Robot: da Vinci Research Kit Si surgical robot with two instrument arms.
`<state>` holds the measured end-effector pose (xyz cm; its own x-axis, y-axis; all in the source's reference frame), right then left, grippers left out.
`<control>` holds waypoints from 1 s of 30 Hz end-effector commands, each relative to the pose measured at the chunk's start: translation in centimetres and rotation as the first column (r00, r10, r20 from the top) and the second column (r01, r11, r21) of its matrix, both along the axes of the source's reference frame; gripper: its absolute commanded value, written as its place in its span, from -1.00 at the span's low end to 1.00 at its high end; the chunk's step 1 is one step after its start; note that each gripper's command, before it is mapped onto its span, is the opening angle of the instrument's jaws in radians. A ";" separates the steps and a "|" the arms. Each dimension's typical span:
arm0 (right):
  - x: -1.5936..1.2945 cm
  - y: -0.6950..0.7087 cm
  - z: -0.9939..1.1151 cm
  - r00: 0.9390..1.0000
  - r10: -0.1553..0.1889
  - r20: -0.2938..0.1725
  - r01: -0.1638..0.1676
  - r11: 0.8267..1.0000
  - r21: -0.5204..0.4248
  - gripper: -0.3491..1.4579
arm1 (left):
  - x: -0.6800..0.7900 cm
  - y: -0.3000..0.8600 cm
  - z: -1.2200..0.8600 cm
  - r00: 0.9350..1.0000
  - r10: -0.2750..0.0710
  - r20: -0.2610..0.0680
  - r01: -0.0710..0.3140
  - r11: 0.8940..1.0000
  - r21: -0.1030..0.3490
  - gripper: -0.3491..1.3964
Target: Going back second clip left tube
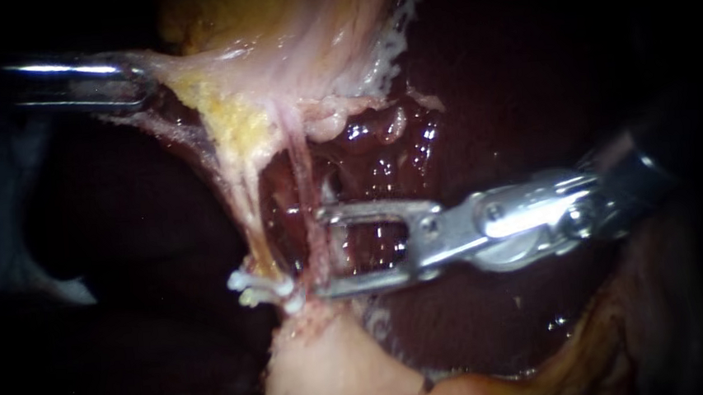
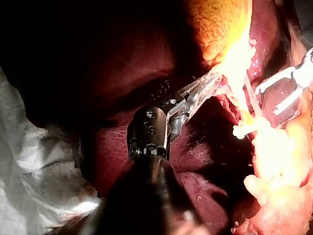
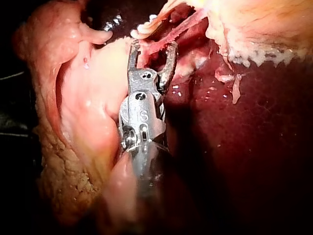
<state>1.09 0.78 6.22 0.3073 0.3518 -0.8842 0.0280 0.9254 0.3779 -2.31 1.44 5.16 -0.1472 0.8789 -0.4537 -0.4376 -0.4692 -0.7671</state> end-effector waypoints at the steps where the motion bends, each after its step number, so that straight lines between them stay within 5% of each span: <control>1: -0.11 0.02 -0.03 1.000 -0.005 -0.002 0.005 1.000 -0.003 -0.06 | 0.00 0.00 0.00 1.000 0.000 0.000 0.000 1.000 0.000 -1.00; 8: -0.61 0.11 -0.13 1.000 -0.026 0.010 0.027 1.000 -0.016 -0.06 | 0.00 0.00 0.00 1.000 0.000 0.000 0.000 1.000 0.000 -1.00; 17: -0.77 0.16 -0.17 0.999 -0.032 0.008 0.032 0.999 -0.029 -0.06 | -0.03 -0.02 0.02 1.000 -0.004 -0.004 0.004 1.000 -0.003 -1.00; 30: -0.78 0.16 -0.17 0.999 -0.032 0.008 0.033 0.999 -0.028 -0.06 | -0.42 -0.20 0.36 1.000 0.028 0.004 -0.028 1.000 -0.013 -1.00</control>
